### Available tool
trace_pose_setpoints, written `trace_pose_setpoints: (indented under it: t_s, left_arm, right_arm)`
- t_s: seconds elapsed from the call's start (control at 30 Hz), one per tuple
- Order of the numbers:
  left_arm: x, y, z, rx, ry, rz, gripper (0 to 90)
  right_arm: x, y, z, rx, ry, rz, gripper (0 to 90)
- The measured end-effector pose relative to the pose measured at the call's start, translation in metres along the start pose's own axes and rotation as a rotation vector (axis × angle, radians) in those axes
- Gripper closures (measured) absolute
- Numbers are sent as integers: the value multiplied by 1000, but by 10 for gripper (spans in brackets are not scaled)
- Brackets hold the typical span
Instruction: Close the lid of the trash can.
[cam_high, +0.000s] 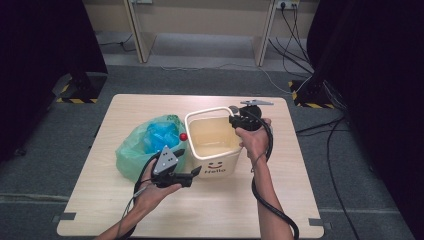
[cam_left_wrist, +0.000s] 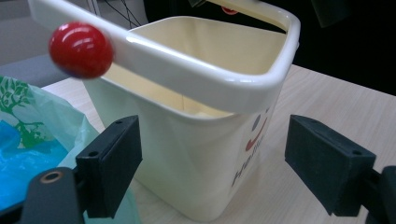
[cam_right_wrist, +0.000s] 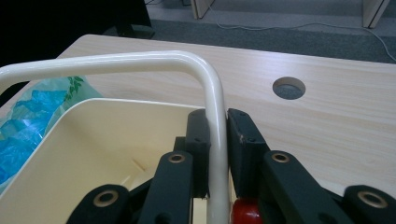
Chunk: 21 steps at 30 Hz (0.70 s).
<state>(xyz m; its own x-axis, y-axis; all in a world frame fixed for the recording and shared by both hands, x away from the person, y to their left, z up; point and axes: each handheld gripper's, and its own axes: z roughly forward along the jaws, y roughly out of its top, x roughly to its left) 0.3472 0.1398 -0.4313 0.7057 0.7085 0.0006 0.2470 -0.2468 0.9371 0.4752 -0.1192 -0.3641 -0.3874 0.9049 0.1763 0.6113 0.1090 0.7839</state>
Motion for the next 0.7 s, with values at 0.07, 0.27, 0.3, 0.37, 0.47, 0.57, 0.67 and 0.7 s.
trace_pose_setpoints:
  t_s: [0.07,0.27,0.3,0.37,0.47,0.57,0.67,0.7]
  left_arm:
    - [0,1,2,-5,8,-7,182]
    - [3,3,5,-10,18,-39,175]
    - [2,4,6,-12,15,-39,175]
    - [0,5,6,-14,16,-26,180]
    - [-1,7,9,-10,17,-30,178]
    - [0,7,11,-7,19,-38,178]
    - [1,7,10,-7,28,-38,182]
    - [2,8,10,-6,30,-41,182]
  right_arm:
    - [1,-1,1,3,-1,0,795]
    - [0,-5,1,12,-22,9,789]
    - [0,-5,2,13,-22,15,786]
    - [1,-5,3,16,-26,10,785]
    - [4,-7,5,23,-35,-3,780]
    - [3,-8,5,22,-45,-5,777]
    - [1,-11,4,24,-52,-5,768]
    - [1,-11,4,21,-47,-3,766]
